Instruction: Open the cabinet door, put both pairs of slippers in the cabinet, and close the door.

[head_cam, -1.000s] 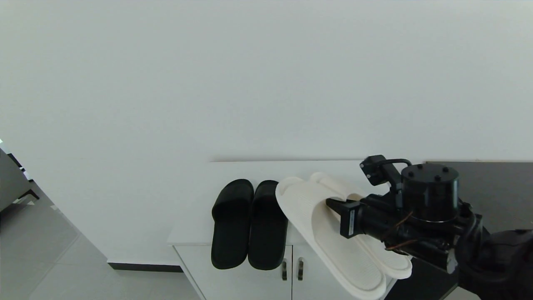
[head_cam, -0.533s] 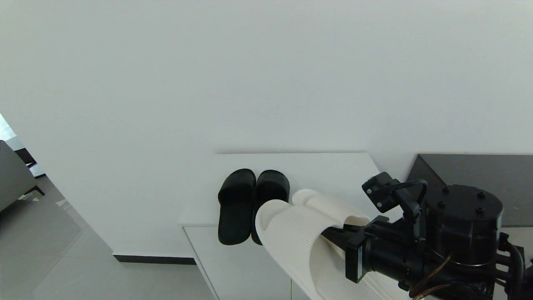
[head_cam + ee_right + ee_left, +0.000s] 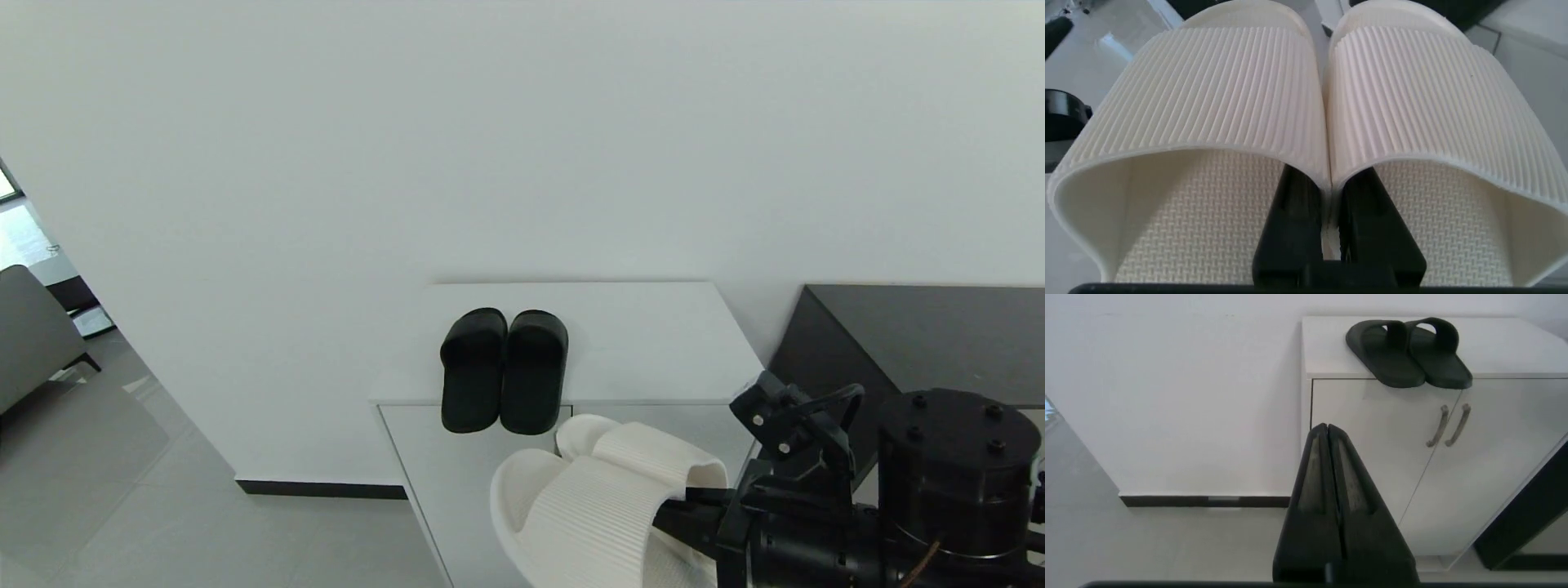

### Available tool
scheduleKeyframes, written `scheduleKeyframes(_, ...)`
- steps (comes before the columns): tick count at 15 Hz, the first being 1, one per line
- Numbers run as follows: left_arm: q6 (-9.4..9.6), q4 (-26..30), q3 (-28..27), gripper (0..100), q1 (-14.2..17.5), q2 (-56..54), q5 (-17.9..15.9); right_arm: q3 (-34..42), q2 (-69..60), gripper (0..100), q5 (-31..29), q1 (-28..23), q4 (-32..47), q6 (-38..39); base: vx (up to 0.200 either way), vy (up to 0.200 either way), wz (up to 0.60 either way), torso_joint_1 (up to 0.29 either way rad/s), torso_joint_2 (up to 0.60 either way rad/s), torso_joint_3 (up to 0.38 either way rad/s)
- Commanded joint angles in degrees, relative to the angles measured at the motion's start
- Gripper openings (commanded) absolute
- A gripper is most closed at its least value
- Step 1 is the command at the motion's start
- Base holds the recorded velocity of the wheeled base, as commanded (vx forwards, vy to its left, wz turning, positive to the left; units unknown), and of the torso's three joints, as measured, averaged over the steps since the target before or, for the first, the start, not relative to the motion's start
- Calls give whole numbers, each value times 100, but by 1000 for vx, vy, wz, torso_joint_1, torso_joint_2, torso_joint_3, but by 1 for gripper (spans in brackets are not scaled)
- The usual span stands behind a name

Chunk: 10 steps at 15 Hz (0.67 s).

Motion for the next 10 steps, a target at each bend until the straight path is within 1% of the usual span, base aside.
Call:
scheduleKeyframes(1, -6, -1, 1, 0, 1, -1, -8, 130, -105, 0, 188, -26, -11, 5, 0, 0, 0, 0, 0, 0)
scheduleKeyframes(2, 3, -1, 1, 0, 10, -1, 1, 182, -96, 0, 259, -62, -28, -3, 0, 0, 0, 0, 0, 0)
scheduleKeyframes(3, 30, -1, 1, 0, 1, -1, 1, 200, -78, 0, 303, -79, -72, -12, 0, -200, 0, -2, 7, 12)
scheduleKeyframes(10, 30, -1, 1, 0, 10, -1, 1, 209, -52, 0, 320, -79, -90, -12, 0, -200, 0, 2, 3, 3)
